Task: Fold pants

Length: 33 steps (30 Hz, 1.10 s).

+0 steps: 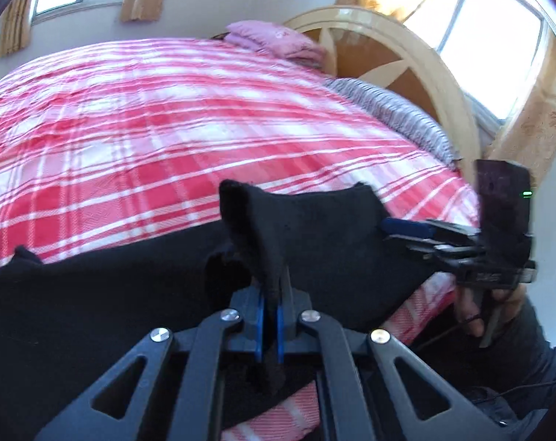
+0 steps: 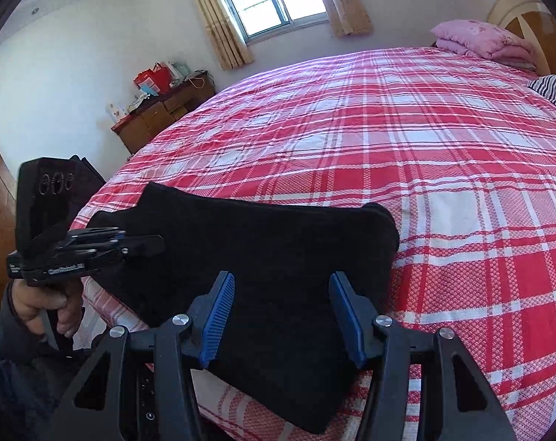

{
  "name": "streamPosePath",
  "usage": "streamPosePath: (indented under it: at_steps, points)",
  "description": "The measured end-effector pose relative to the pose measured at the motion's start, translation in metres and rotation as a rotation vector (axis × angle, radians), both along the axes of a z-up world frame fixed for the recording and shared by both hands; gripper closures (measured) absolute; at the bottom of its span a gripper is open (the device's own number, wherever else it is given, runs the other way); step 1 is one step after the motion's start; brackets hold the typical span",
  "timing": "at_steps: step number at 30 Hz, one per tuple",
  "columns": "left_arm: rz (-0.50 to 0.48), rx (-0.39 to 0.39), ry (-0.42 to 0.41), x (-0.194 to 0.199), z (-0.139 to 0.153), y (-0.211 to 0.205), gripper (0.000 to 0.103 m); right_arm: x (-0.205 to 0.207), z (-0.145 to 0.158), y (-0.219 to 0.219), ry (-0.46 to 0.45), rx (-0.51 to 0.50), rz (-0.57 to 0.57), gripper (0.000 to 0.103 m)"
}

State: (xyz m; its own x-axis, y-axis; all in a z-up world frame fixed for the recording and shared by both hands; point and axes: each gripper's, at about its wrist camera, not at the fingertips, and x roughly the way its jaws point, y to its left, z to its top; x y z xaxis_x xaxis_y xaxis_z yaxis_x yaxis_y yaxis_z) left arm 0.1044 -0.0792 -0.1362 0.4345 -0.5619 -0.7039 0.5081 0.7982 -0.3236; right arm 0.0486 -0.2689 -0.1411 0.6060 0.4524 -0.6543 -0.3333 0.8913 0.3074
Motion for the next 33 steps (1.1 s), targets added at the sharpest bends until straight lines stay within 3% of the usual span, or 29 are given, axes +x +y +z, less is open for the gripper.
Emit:
streamPosePath:
  at_steps: [2,5,11,13,14,15,18,20,22,24,27,31,33]
  points:
    - [0.001,-0.006,0.083,0.010,-0.021,0.002,0.099,0.001,-0.004,0.003,0.012,-0.021,-0.002,0.047]
    - [-0.023,-0.130,0.163,0.009,-0.033,0.006,0.098,0.003,-0.010,0.006,0.016,-0.079,-0.020,0.047]
    - [-0.062,-0.153,0.090,-0.005,-0.007,-0.003,0.096,0.005,-0.007,-0.006,0.014,-0.053,-0.060,0.047]
    - [-0.046,-0.078,0.082,-0.004,-0.012,-0.010,0.069,0.006,-0.008,-0.011,0.019,-0.039,-0.074,0.047]
    - [-0.020,-0.037,0.091,-0.001,-0.018,-0.011,0.041,0.007,-0.008,-0.011,0.021,-0.037,-0.073,0.047]
    - [0.023,0.003,0.100,0.003,-0.025,-0.011,0.033,0.007,-0.008,-0.011,0.018,-0.040,-0.073,0.047]
    - [0.058,-0.033,0.130,0.008,-0.031,0.004,0.034,0.004,-0.004,-0.006,-0.008,-0.069,-0.072,0.047]
    - [0.101,-0.003,0.094,0.006,-0.021,0.012,0.034,0.003,-0.001,-0.005,-0.028,-0.080,-0.069,0.047]
    - [0.139,-0.047,0.046,0.004,-0.007,0.021,0.033,0.002,0.002,-0.006,-0.040,-0.055,-0.056,0.047]
    - [0.146,-0.102,0.019,0.004,0.003,0.023,0.015,0.002,0.005,-0.006,-0.042,-0.013,-0.038,0.047]
    - [0.120,-0.035,-0.032,0.005,0.004,0.004,0.011,0.003,0.002,0.002,-0.019,-0.017,0.001,0.047]
    - [0.138,0.091,0.056,0.021,-0.035,0.000,0.011,0.007,-0.020,0.016,0.043,-0.130,0.018,0.047]
    - [0.123,0.100,0.014,0.018,-0.038,0.003,0.011,0.004,-0.019,0.017,0.022,-0.136,0.024,0.047]
